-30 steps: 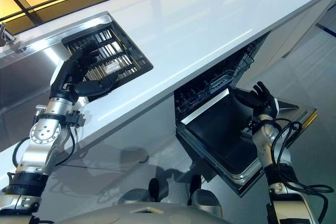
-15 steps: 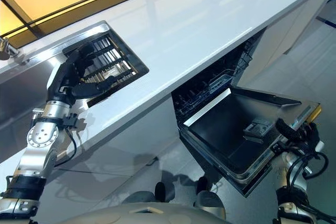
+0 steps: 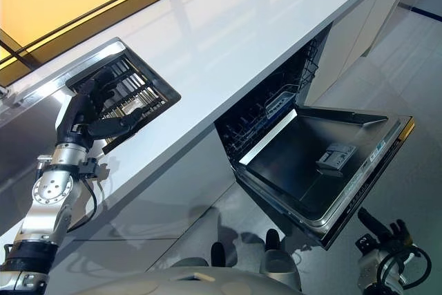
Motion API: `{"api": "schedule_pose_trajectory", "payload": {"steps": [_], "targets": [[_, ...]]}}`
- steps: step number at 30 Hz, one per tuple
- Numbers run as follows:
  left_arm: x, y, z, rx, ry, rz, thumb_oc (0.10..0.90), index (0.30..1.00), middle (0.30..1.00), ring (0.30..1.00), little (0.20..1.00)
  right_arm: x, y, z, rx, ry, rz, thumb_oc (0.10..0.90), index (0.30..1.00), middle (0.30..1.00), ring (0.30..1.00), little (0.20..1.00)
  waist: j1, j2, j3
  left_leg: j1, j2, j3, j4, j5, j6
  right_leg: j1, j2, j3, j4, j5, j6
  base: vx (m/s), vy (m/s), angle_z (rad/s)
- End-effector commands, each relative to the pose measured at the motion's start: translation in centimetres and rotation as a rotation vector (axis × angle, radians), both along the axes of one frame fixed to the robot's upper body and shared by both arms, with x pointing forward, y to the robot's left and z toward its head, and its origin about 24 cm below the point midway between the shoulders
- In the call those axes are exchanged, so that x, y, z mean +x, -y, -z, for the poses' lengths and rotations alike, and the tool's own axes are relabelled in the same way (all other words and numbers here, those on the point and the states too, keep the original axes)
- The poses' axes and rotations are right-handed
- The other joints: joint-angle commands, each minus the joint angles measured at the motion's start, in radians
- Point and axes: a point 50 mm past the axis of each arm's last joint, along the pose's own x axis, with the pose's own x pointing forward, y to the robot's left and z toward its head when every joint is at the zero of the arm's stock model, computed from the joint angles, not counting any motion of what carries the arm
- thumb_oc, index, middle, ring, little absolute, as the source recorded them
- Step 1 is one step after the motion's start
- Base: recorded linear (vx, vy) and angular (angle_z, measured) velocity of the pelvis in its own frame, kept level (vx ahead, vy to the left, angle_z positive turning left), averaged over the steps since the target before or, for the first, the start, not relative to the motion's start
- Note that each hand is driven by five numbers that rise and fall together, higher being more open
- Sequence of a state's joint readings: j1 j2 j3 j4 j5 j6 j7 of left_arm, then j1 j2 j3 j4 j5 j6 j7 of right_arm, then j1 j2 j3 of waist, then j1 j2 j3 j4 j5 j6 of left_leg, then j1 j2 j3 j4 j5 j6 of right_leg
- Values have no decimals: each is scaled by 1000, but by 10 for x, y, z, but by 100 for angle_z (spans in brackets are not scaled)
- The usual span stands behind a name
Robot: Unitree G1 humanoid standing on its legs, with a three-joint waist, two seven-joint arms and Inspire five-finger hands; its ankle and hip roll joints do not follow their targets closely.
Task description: Pick up plates and place into dishwasher.
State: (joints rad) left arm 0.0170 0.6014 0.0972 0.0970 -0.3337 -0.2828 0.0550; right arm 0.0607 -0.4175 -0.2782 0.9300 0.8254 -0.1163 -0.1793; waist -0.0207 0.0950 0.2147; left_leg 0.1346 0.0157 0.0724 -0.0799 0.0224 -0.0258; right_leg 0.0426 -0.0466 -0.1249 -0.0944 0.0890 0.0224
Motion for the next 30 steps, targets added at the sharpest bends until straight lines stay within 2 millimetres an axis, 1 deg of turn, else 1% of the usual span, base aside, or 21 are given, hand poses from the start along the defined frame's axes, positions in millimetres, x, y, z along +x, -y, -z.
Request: {"api": "schedule_pose_trajectory", "payload": {"steps": [1, 4, 7, 11, 13, 16, 18, 19, 21, 24, 26, 28, 30], "targets": [[9, -10, -71, 19, 318, -25, 800, 900, 900, 900, 900, 25, 13, -17, 29, 160, -34, 800, 900, 900, 900, 900, 8, -32, 28, -130, -110, -14, 174, -107, 18, 4, 39, -38, 123, -187, 8, -28, -43, 6], [8, -11, -73, 24, 328, -25, 800, 900, 900, 900, 900, 20, 12, -10, 85, 138, -37, 800, 900, 900, 900, 900, 19, -36, 59, -167, -113, -16, 241, -126, 15, -5, 33, -47, 134, -180, 2, -7, -38, 16], [8, -12, -73, 25, 325, -32, 800, 900, 900, 900, 900, 22, 8, -5, 129, 127, -60, 800, 900, 900, 900, 900, 30, -27, 80, -178, -114, -20, 235, -118, 17, -16, 39, -48, 136, -177, 0, 20, -33, 6], [7, -12, -77, 38, 330, -38, 800, 900, 900, 900, 900, 36, -6, -2, 193, 159, -151, 800, 900, 900, 900, 900, 39, -9, 102, -179, -106, -33, 146, -70, 21, -46, 51, -48, 135, -176, 3, -2, -35, 0], [7, -10, -80, 53, 340, -35, 800, 900, 900, 900, 900, 43, -12, -3, 215, 173, -191, 800, 900, 900, 900, 900, 42, 2, 113, -182, -99, -38, 96, -39, 14, -59, 56, -49, 133, -175, 5, -29, -24, -2], [9, -8, -86, 68, 362, -24, 800, 900, 900, 900, 900, 52, -15, -5, 227, 187, -236, 800, 900, 900, 900, 900, 44, 21, 130, -192, -90, -42, 45, 1, -1, -73, 60, -48, 126, -173, 5, -19, 3, 5], [10, -8, -95, 85, 388, -11, 800, 900, 900, 900, 900, 63, -15, -12, 224, 217, -270, 800, 900, 900, 900, 900, 46, 35, 148, -211, -89, -44, 37, 15, -7, -87, 61, -45, 119, -171, 0, -55, 12, 12], [11, -8, -102, 94, 406, -7, 800, 900, 900, 900, 900, 72, -17, -17, 233, 255, -298, 800, 900, 900, 900, 900, 48, 43, 159, -225, -91, -48, 49, 10, -6, -99, 58, -44, 118, -170, -5, -64, 11, 15], [12, -9, -108, 102, 426, -5, 800, 900, 900, 900, 900, 83, -20, -22, 243, 311, -328, 800, 900, 900, 900, 900, 51, 47, 170, -242, -95, -52, 70, 0, -3, -112, 53, -49, 122, -169, -9, -51, 2, 13], [11, -10, -115, 114, 458, -2, 800, 900, 900, 900, 900, 106, -33, -37, 291, 498, -398, 800, 900, 900, 900, 900, 59, 47, 193, -270, -107, -54, 144, -31, 5, -139, 35, -71, 151, -168, -16, -32, -7, 8], [10, -11, -116, 112, 474, -2, 800, 900, 900, 900, 900, 120, -45, -48, 344, 636, -464, 800, 900, 900, 900, 900, 61, 39, 206, -293, -120, -52, 215, -58, 10, -152, 22, -82, 171, -167, -20, -27, 3, 12], [9, -13, -114, 112, 485, -3, 800, 900, 900, 900, 900, 132, -61, -61, 422, 782, -559, 800, 900, 900, 900, 900, 64, 31, 218, -323, -129, -46, 292, -87, 14, -165, 7, -95, 196, -163, -23, -17, 27, 4], [7, -15, -111, 110, 490, -11, 800, 900, 900, 900, 900, 141, -80, -72, 495, 901, -665, 800, 900, 900, 900, 900, 68, 23, 228, -343, -130, -37, 342, -108, 21, -174, -3, -104, 217, -162, -23, 12, 35, -5]]}}
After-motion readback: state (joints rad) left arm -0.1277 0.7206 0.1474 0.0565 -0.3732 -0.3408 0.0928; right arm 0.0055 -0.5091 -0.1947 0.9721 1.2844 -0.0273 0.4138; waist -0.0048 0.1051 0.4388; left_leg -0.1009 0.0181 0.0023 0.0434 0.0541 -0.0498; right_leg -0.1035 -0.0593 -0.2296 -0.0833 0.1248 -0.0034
